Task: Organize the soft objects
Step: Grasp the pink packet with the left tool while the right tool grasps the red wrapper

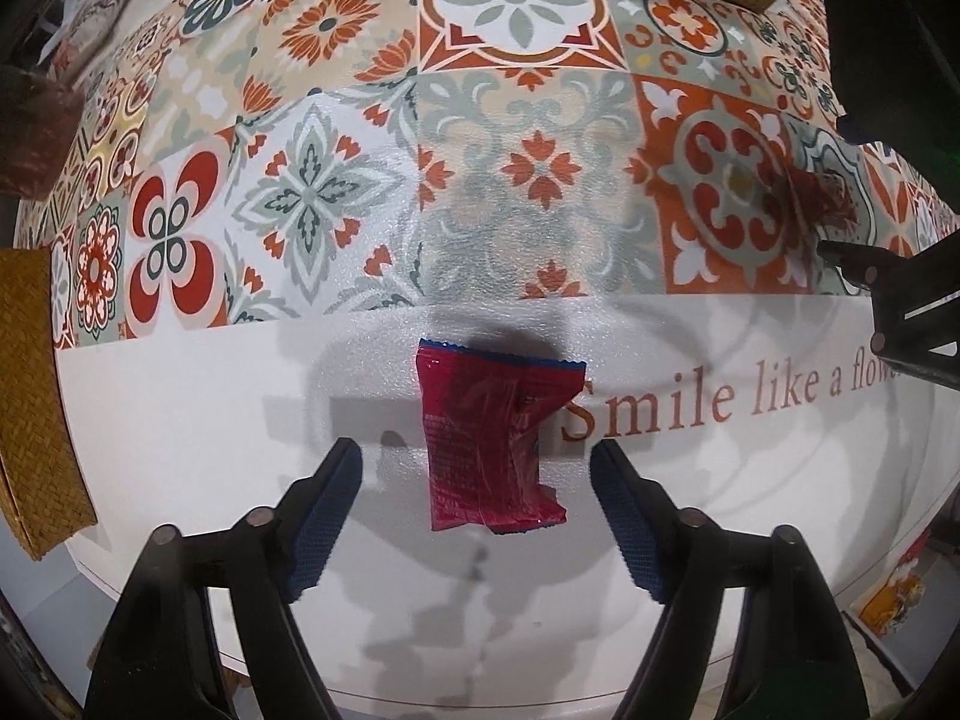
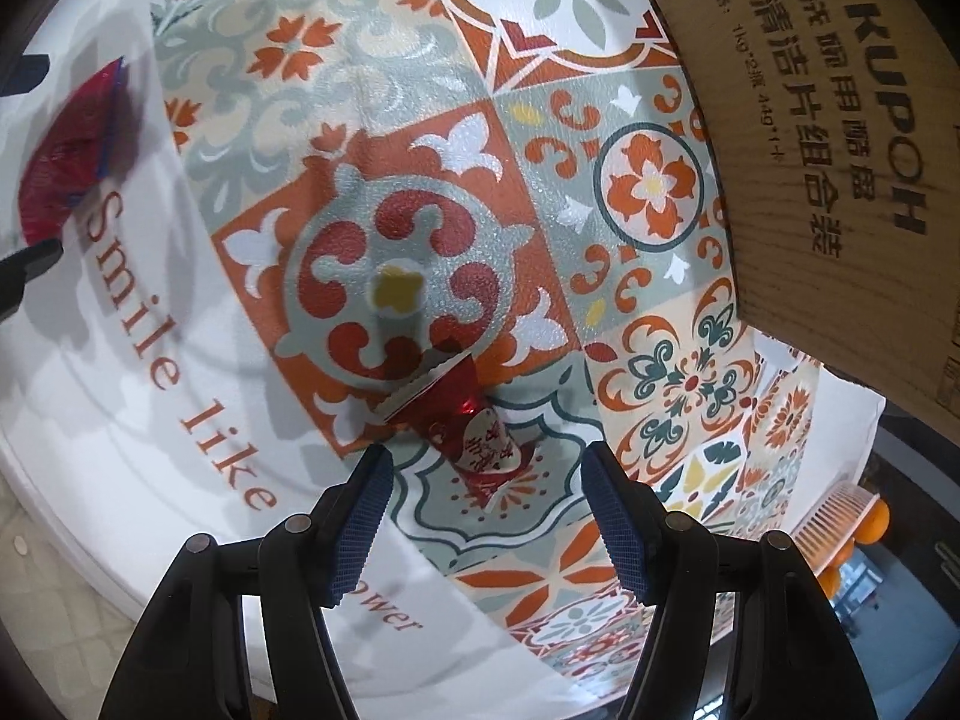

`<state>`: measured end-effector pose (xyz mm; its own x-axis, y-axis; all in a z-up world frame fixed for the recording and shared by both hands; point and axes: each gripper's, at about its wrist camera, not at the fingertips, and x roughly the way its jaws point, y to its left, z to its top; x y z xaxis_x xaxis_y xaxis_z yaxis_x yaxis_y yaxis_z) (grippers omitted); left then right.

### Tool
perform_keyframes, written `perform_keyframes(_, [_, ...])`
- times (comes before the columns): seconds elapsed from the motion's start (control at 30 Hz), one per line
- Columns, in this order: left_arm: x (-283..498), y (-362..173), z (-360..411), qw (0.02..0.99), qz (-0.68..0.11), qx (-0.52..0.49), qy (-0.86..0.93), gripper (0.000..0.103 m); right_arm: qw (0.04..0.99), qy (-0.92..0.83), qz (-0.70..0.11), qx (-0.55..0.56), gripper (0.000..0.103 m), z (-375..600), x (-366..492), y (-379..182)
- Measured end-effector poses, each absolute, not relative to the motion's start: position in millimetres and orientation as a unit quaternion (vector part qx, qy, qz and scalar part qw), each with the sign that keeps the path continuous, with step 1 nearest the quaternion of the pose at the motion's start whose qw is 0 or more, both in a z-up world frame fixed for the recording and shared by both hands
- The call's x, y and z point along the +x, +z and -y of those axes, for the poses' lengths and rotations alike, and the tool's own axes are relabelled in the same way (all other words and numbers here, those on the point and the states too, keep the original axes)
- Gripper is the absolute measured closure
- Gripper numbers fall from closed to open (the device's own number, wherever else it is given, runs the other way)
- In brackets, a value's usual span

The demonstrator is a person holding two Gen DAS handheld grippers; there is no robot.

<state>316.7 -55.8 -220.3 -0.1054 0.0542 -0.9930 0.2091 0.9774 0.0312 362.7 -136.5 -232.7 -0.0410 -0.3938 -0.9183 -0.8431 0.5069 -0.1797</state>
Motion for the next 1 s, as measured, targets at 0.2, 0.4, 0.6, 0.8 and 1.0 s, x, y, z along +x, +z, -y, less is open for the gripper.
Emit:
perform_keyframes(0.2, [319, -233, 48, 0.665, -0.741, 0.075, -0.054, 0.041, 0.525, 0.216, -0.69, -0.45, 0.038, 138, 369, -242])
perform_keyframes(0.4, [315, -248, 51, 0.659, -0.748, 0.056, -0.055, 0.052, 0.525, 0.227, -0.684, -0.452, 0.048, 137, 368, -245])
perform_keyframes(0.6, [310, -256, 48, 0.664, -0.744, 0.046, -0.055, 0.065, 0.528, 0.24, -0.691, -0.432, 0.074, 130, 360, -240])
perform_keyframes(0.8, [306, -252, 41, 0.679, -0.731, 0.031, -0.061, 0.068, 0.564, 0.23, -0.687, -0.397, 0.074, 133, 354, -235])
perform_keyframes(1.0, [304, -246, 34, 0.688, -0.722, 0.025, -0.064, 0.069, 0.613, 0.197, -0.688, -0.334, 0.074, 146, 356, -229])
